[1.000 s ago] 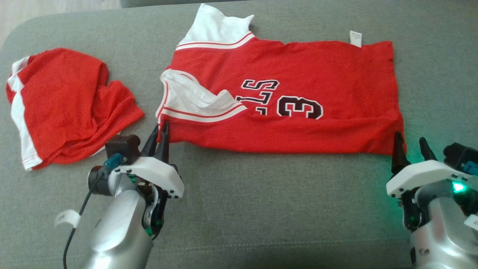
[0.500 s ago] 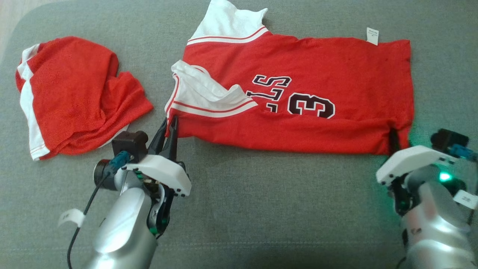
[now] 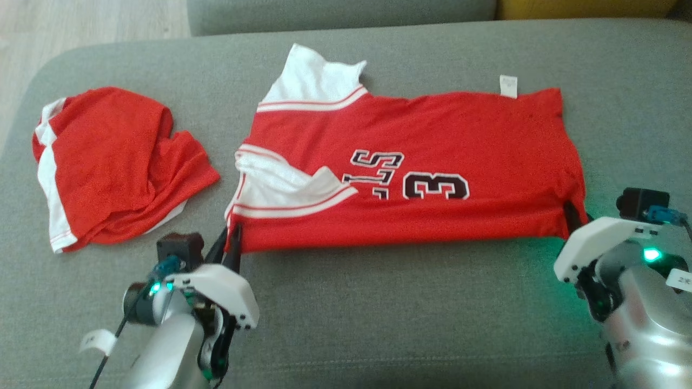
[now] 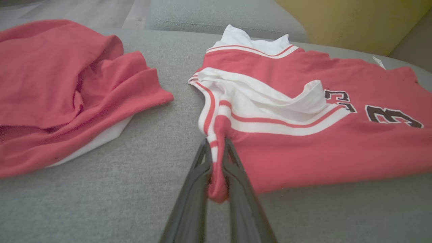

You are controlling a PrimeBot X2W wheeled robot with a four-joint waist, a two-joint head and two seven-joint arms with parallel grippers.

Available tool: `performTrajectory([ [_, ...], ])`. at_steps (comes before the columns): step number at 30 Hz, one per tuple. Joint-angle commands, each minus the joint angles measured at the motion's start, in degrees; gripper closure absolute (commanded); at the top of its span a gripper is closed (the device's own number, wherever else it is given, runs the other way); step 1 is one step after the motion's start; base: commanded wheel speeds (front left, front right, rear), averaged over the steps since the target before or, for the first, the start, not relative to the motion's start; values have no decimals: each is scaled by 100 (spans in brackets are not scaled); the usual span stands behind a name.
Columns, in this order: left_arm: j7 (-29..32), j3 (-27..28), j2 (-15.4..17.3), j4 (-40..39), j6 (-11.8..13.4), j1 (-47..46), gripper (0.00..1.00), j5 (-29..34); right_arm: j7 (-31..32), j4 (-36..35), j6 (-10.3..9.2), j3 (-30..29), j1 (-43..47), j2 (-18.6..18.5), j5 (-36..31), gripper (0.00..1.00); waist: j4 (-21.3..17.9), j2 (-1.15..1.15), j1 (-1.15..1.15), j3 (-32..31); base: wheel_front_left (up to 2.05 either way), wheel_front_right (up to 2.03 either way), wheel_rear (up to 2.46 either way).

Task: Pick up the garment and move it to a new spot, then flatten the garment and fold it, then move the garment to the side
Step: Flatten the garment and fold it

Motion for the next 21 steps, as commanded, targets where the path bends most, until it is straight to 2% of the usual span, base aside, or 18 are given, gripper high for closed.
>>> performTrajectory([
  [1, 35, 184, 201, -149, -29, -63, 100, -60, 111, -231, 42, 204, 47, -192, 127, 100, 0, 0, 0, -75, 0, 0, 0],
  [6, 373, 59, 298, -288, -157, 243, 100, -140, 704, -628, 42, 650, 390, -639, 591, 100, 44, 0, 0, -229, 0, 0, 0],
  [12, 631, 12, 415, -626, -161, 636, 100, -232, 1277, -1156, 42, 935, 816, -1047, 1010, 100, 46, 0, 0, -385, 0, 0, 0],
  [17, 988, -83, 525, -958, -145, 970, 100, -291, 1787, -1657, 42, 907, 1269, -1375, 1304, 100, 58, 0, 0, -543, 0, 0, 0],
  [21, 1217, -119, 581, -1177, -116, 1145, 100, -354, 2101, -2009, 42, 810, 1565, -1431, 1411, 100, 26, 0, 0, -599, 0, 0, 0],
])
